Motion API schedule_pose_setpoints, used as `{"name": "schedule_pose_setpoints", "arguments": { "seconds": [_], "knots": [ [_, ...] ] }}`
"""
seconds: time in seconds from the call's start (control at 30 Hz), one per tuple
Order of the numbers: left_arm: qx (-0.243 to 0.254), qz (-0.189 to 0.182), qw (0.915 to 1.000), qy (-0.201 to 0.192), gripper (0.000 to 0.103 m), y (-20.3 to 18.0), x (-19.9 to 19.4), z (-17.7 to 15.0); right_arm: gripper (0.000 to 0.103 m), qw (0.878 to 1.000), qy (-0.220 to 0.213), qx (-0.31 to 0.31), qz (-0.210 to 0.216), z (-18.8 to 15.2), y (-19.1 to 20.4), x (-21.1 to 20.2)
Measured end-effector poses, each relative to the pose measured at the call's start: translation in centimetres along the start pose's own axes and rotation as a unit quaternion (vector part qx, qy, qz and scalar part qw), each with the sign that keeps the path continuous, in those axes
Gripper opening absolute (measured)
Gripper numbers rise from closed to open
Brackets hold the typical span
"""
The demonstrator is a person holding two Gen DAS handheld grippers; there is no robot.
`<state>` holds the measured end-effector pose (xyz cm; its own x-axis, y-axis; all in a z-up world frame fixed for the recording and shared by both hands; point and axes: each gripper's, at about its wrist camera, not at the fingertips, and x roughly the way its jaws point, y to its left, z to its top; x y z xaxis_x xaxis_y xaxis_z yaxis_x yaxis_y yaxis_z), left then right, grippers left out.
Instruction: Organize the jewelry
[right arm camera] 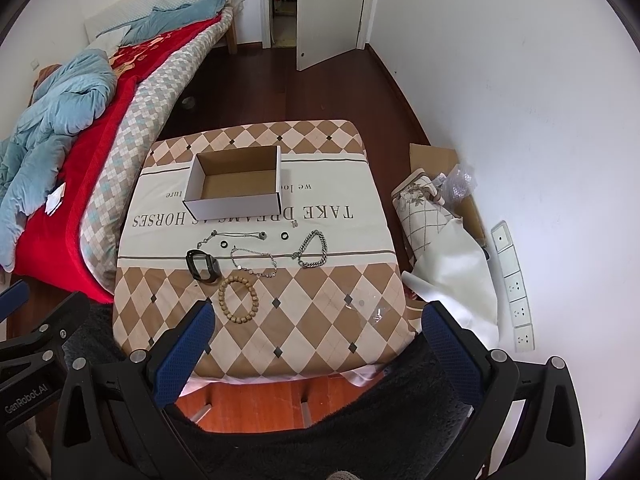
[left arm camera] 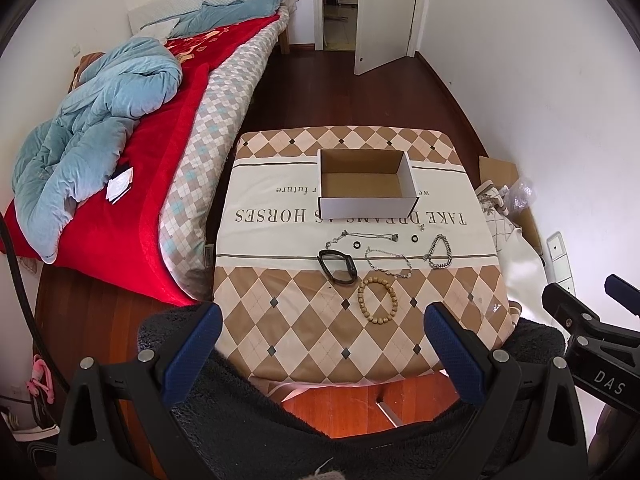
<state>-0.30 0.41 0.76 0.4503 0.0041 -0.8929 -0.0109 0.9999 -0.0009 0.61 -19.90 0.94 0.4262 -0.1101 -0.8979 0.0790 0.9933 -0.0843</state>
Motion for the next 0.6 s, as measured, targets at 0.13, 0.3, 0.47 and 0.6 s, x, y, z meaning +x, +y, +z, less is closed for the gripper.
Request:
{"name": "schedule_pose_setpoints", "arguments": {
  "seconds": [0.13, 0.3, 0.47, 0.6],
  "knots": [
    [0.001, 0.001, 1.0000, -0.002, 0.103, -0.07, -0.04, 0.08, 0.103, 1.000, 0.000, 0.001, 0.000, -0.14, 0.05, -0.09],
    [0.002, 0.000, 1.0000, -0.002, 0.103, -0.18, 0.01, 0.16, 0.103, 1.000, -0.002, 0.002, -0.001, 0.04, 0.11, -0.28],
    [0.001, -0.002, 1.0000, -0.001, 0.103, -0.30, -0.02, 0.16, 0.103, 1.000, -0.003, 0.001, -0.002, -0.04, 0.09, -0.31],
    [0.001, -0.002, 1.0000, -0.002, 0.103, -0.30, 0.04, 0.19, 0.103, 1.000, -0.004, 0.002, -0.002, -0.04, 0.02, -0.27]
  ]
}}
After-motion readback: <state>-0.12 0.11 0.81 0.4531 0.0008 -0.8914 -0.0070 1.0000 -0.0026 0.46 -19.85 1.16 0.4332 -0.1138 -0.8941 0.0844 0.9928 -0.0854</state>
